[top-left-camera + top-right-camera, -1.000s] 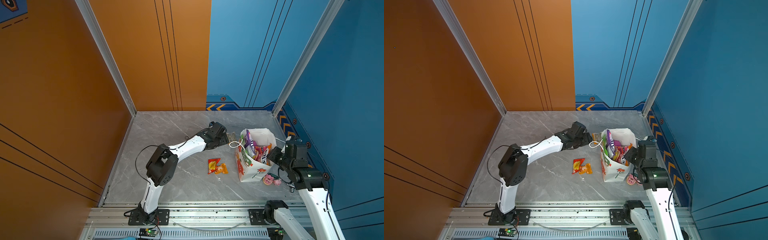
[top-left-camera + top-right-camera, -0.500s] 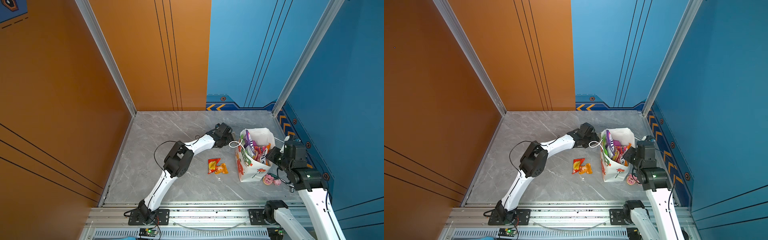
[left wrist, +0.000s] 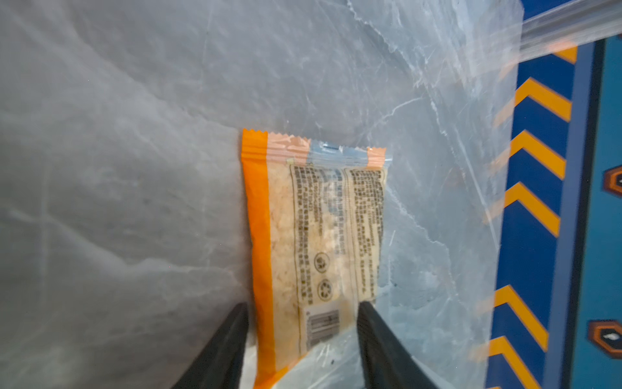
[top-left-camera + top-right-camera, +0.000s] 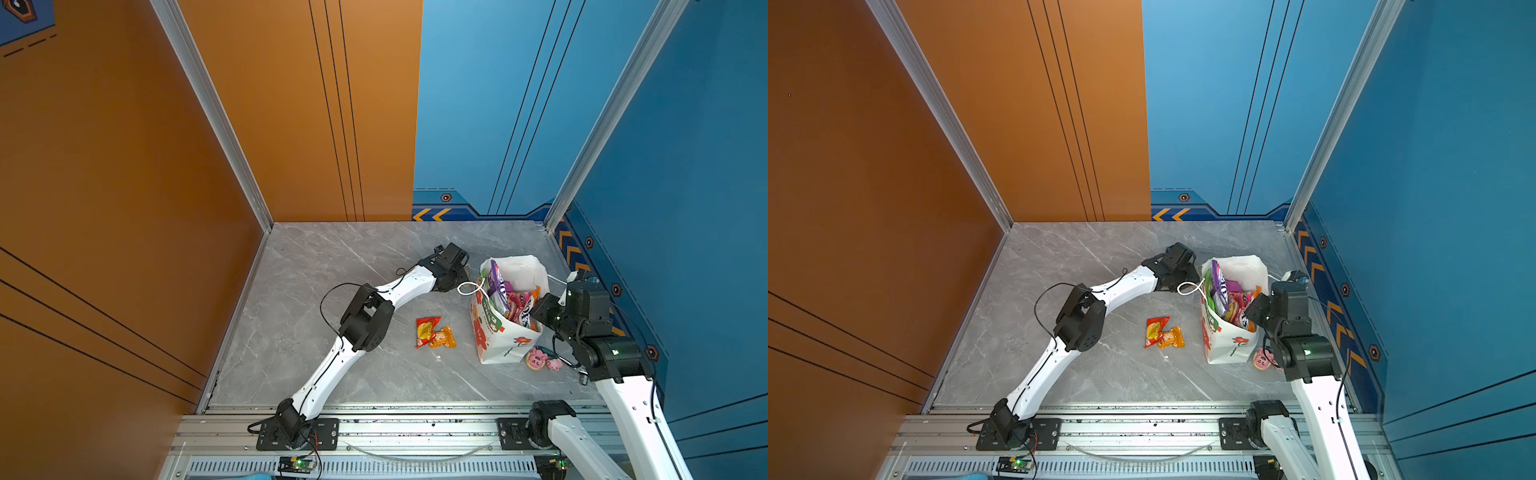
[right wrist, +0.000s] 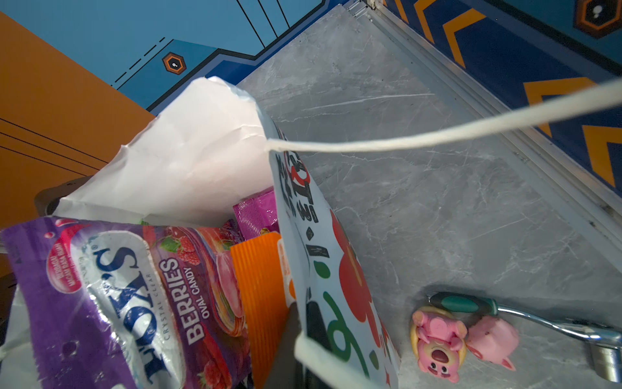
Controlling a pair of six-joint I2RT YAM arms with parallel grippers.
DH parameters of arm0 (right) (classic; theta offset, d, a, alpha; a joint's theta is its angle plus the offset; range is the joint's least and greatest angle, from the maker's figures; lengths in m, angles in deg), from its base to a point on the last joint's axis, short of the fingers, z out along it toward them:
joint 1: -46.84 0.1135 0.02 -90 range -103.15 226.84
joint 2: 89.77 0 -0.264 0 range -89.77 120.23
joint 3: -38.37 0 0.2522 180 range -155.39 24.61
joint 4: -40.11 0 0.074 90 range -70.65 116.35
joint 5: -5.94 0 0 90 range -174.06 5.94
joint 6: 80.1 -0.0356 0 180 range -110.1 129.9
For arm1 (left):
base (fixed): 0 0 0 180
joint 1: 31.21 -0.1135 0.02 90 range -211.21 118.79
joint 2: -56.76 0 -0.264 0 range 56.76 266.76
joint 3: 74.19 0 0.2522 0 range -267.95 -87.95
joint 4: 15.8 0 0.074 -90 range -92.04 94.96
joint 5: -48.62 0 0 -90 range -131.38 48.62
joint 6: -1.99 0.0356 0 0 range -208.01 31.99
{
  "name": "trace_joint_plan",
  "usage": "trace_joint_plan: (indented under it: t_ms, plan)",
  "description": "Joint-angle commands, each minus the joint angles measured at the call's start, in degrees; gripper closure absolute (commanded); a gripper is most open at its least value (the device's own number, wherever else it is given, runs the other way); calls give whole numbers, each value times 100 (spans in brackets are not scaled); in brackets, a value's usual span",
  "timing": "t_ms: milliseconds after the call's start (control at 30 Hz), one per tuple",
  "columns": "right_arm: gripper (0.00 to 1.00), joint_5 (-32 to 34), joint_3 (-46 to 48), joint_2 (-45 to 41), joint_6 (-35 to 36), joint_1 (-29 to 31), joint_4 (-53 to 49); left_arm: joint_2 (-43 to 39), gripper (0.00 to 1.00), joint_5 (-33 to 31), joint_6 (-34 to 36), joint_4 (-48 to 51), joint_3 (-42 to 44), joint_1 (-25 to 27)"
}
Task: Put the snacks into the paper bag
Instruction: 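Lower the left gripper and grasp the clear-orange snack packet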
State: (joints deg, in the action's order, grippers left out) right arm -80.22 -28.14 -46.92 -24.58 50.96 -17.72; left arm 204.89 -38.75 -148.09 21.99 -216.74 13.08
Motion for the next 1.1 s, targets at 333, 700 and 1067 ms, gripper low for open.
trace_joint_plan:
  t_ms: [333,700,1067]
  plan:
    - [96,76,46,214,40,3,50,109,86,-263,85,150,574,-44]
    - [95,47,190,180,-23,-43,119,-641,100,-402,-15,-818,1779,-105]
    - [94,33,140,162,-49,-60,44,-1696,100,-698,0,-2218,3526,-227]
